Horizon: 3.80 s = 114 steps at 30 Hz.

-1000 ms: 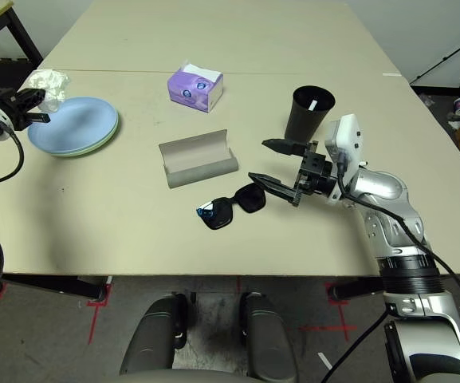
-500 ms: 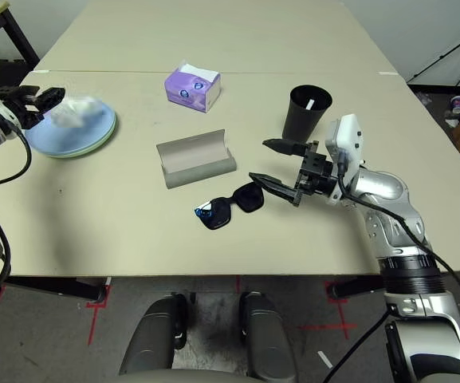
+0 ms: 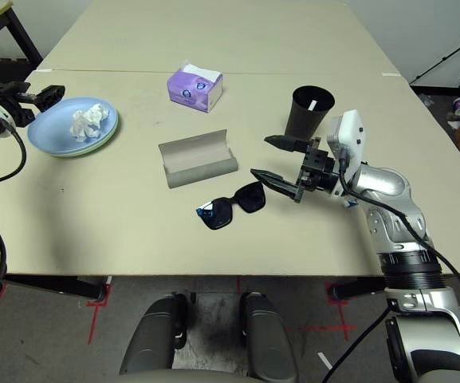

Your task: Organize and tidy the items on the table.

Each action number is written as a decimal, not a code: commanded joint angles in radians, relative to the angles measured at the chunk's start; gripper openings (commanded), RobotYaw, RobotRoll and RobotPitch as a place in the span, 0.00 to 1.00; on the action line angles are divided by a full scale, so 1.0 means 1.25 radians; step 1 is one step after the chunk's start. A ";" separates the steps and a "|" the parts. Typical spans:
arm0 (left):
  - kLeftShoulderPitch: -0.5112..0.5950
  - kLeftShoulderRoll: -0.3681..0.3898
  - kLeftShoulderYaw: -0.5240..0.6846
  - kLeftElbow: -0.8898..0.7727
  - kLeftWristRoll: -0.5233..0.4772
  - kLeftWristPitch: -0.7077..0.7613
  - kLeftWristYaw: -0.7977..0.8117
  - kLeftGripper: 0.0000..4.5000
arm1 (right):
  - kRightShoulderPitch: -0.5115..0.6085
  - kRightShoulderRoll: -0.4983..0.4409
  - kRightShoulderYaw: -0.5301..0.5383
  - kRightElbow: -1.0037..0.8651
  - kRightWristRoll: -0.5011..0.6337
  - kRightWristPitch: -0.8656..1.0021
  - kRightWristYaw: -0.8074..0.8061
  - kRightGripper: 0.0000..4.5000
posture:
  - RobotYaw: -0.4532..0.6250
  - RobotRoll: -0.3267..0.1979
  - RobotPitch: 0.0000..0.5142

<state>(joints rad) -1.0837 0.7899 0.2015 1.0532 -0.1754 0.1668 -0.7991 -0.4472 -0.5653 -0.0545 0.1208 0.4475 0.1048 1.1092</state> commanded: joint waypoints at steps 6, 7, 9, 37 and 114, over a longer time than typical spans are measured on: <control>0.194 -0.048 -0.070 -0.241 -0.043 0.030 -0.280 1.00 | -0.012 -0.009 -0.007 0.020 -0.006 -0.013 0.009 1.00 | 0.40 0.62 0.25; 0.204 -0.052 -0.071 -0.255 -0.045 0.023 -0.293 1.00 | -0.015 -0.009 -0.007 0.021 -0.006 -0.013 0.009 1.00 | 0.40 0.62 0.25; 0.217 -0.056 -0.078 -0.284 -0.059 0.056 -0.333 1.00 | -0.021 -0.012 -0.007 0.025 -0.006 -0.015 0.014 1.00 | 0.40 0.62 0.25; 0.386 -0.037 -0.105 -0.605 -0.125 -0.031 -0.468 1.00 | -0.195 -0.125 0.133 0.028 -0.118 0.100 0.191 1.00 | 0.41 0.62 0.31; 0.559 -0.081 -0.134 -0.762 -0.195 -0.111 -0.428 1.00 | -0.441 -0.065 0.634 -0.250 -0.690 0.406 0.340 1.00 | 0.43 0.62 0.34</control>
<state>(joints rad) -0.4008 0.6896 0.0492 0.1289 -0.4240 0.0234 -1.3351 -1.0086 -0.6482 0.7293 -0.1820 -0.4069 0.6053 1.5287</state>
